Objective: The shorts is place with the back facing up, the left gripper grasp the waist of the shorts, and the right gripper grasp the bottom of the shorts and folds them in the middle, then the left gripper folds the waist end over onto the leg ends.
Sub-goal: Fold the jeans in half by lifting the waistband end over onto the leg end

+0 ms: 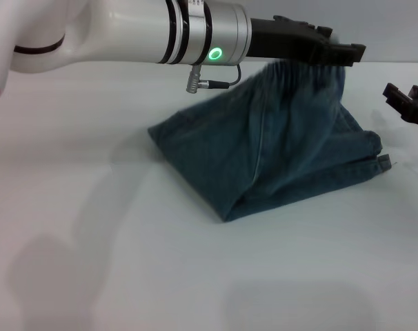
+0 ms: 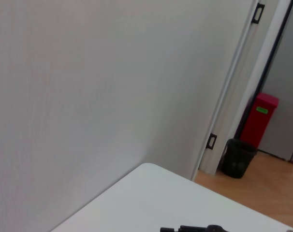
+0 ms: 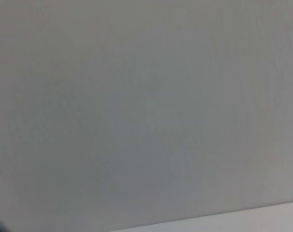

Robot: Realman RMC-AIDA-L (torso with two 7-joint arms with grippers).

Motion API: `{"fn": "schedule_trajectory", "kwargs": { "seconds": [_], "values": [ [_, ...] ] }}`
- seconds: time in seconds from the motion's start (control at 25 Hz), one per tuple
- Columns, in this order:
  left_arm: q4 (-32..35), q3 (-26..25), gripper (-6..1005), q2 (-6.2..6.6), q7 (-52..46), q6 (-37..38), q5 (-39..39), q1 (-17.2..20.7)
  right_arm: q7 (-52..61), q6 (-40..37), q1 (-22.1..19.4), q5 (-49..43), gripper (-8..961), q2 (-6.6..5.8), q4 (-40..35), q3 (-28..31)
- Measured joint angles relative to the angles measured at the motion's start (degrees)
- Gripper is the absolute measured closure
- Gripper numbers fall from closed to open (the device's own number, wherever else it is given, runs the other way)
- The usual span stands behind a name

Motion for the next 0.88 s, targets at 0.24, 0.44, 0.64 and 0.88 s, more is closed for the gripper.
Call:
{"fn": "schedule_trajectory", "kwargs": {
  "seconds": [0.24, 0.44, 0.64, 0.88],
  "values": [
    [0.02, 0.42, 278, 0.1, 0.64, 0.09, 0.9, 0.06, 0.0, 0.01, 0.22, 0.0, 386, 0.0, 0.0, -0.13],
    [0.1, -0.05, 181, 0.25, 0.93, -0.31, 0.93, 0.72, 0.0, -0.21, 0.53, -0.01, 386, 0.03, -0.01, -0.46],
    [0.8, -0.34, 157, 0.28, 1.91, -2.84, -2.05, 3.13, -0.15, -1.14, 0.96, -0.36, 385, 0.12, -0.03, -0.57],
    [1.74, -0.58, 157, 0.49, 11.72, -4.09, -16.63, 9.36, -5.95, -10.09, 1.41, -0.61, 385, 0.25, 0.65, -2.11]
  ]
}}
